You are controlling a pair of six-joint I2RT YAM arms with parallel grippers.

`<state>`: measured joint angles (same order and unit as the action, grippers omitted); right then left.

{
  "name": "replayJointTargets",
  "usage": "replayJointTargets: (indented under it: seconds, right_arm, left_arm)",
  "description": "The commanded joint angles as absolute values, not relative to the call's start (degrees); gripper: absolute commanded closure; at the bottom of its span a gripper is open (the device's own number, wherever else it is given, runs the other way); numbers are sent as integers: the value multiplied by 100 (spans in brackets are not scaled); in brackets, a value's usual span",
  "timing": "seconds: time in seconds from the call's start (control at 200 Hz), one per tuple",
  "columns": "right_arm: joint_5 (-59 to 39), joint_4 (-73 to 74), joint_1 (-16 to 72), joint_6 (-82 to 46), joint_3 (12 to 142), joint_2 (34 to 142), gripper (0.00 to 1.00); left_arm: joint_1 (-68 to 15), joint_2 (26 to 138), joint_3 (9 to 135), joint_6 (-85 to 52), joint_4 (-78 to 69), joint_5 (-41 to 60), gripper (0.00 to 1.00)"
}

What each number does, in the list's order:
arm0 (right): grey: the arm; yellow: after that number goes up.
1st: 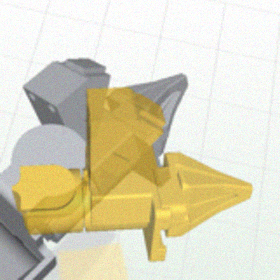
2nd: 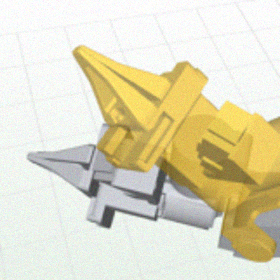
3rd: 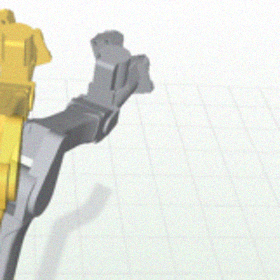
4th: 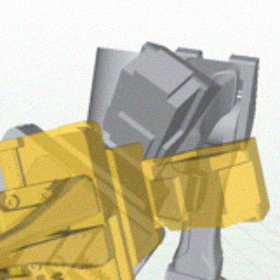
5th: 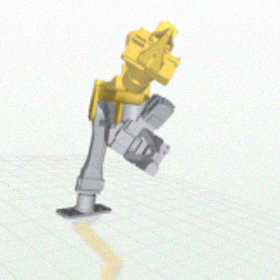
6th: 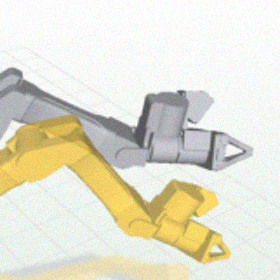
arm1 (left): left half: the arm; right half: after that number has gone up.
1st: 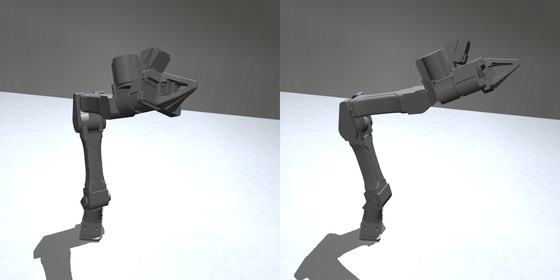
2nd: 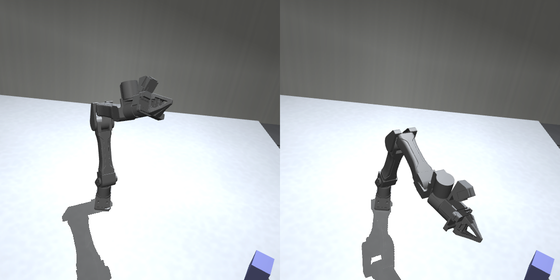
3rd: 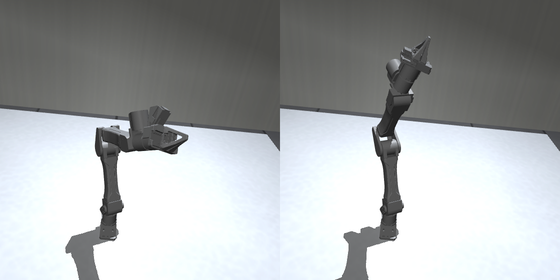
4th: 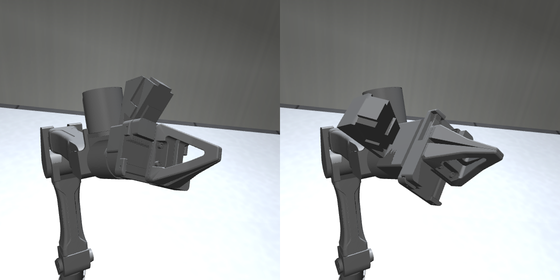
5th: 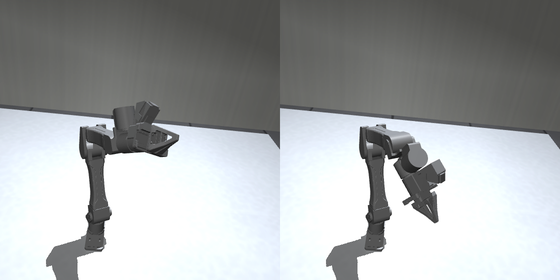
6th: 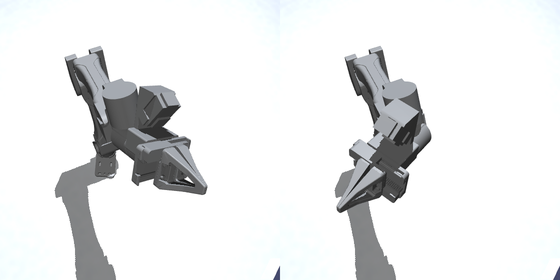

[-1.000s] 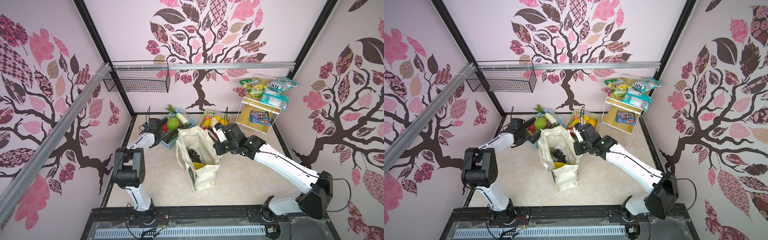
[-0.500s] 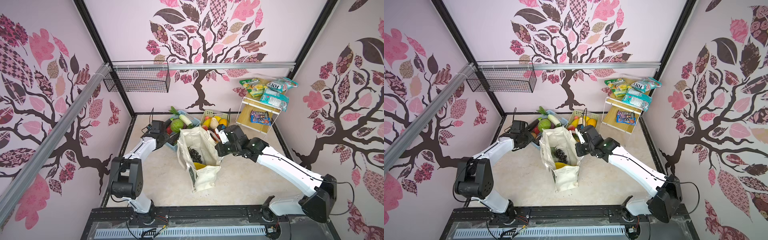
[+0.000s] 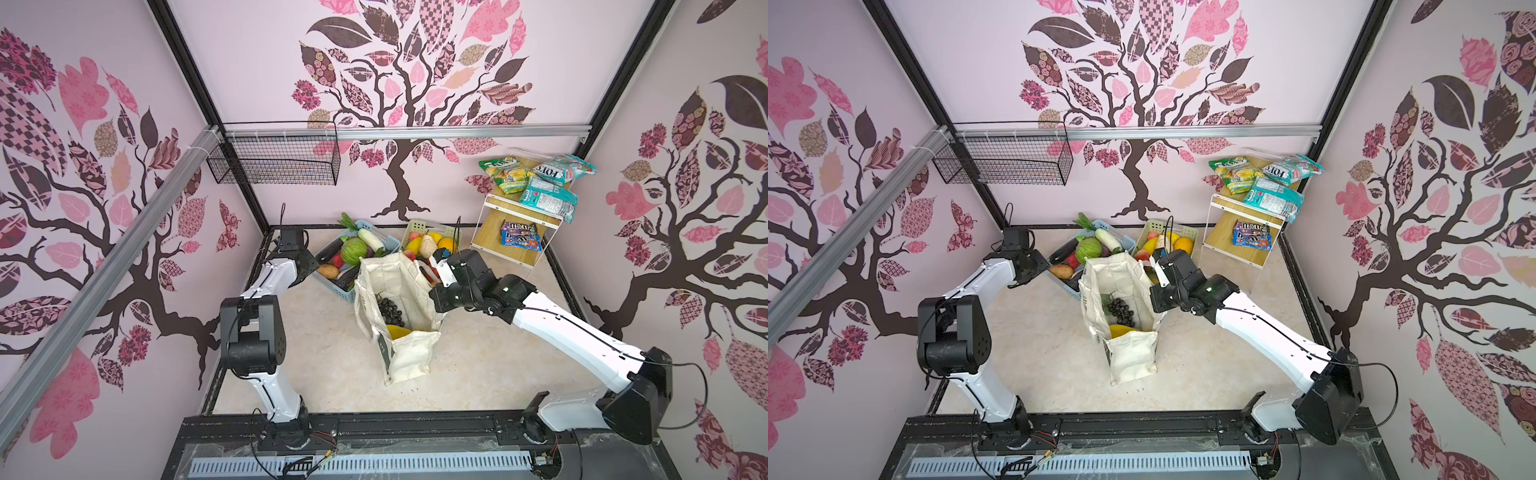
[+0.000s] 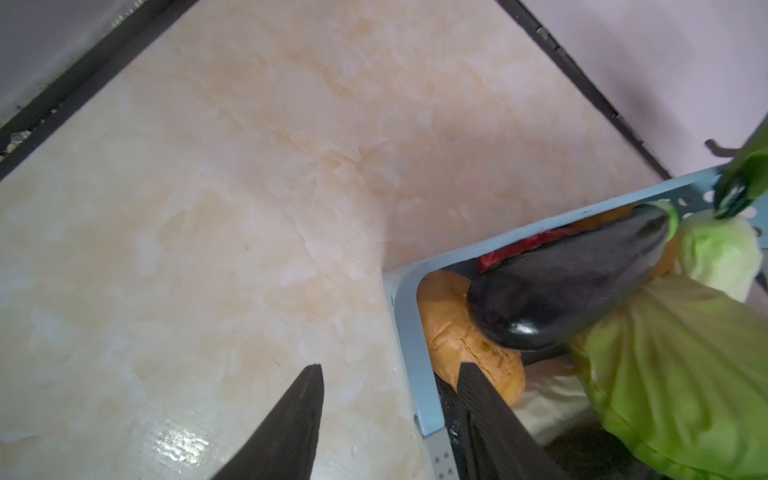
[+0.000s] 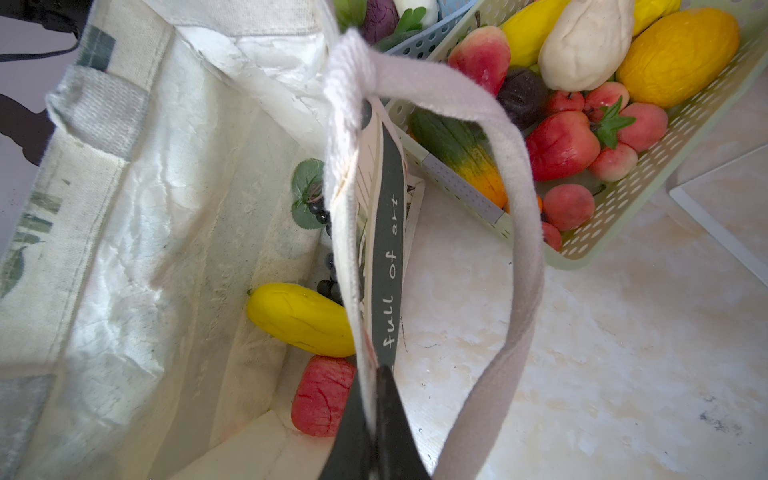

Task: Place the food into the grocery bag and tie it
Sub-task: 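Lower the left gripper into the blue basket over the purple eggplant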

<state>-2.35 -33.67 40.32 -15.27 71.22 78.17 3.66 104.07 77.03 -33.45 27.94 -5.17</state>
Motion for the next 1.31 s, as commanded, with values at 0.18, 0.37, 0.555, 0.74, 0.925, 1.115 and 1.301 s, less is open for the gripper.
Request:
replayJointTargets:
  seconds: [0.18, 0.37, 0.555, 0.74, 0.925, 1.115, 1.301]
  right_arm:
    - [-191, -3355, 4016, -1485, 7424, 7984, 100]
    - [-201, -3367, 4011, -1508, 7440, 7980, 100]
    - [-276, -3323, 4016, -1555, 7418, 7962, 100]
    - [-442, -3184, 4015, -1656, 7317, 7909, 100]
    - [-449, -3148, 4023, -1696, 7201, 7785, 100]
    - [-475, -3129, 4020, -1726, 7100, 7693, 100]
    - [-470, -3111, 4025, -1722, 6989, 7604, 100]
  left_arm:
    - [369, 10986, 8209, -3261, 2700, -985, 56]
    - [467, 10975, 8044, -3366, 2685, -1185, 66]
    - [692, 10414, 7290, -3698, 2531, -1156, 69]
    - [692, 10033, 6704, -3888, 2513, -871, 77]
    - [658, 9466, 5950, -4524, 2342, -557, 77]
    - [427, 9003, 5394, -5614, 2152, -881, 80]
    - [93, 8916, 5406, -6731, 2407, -1671, 82]
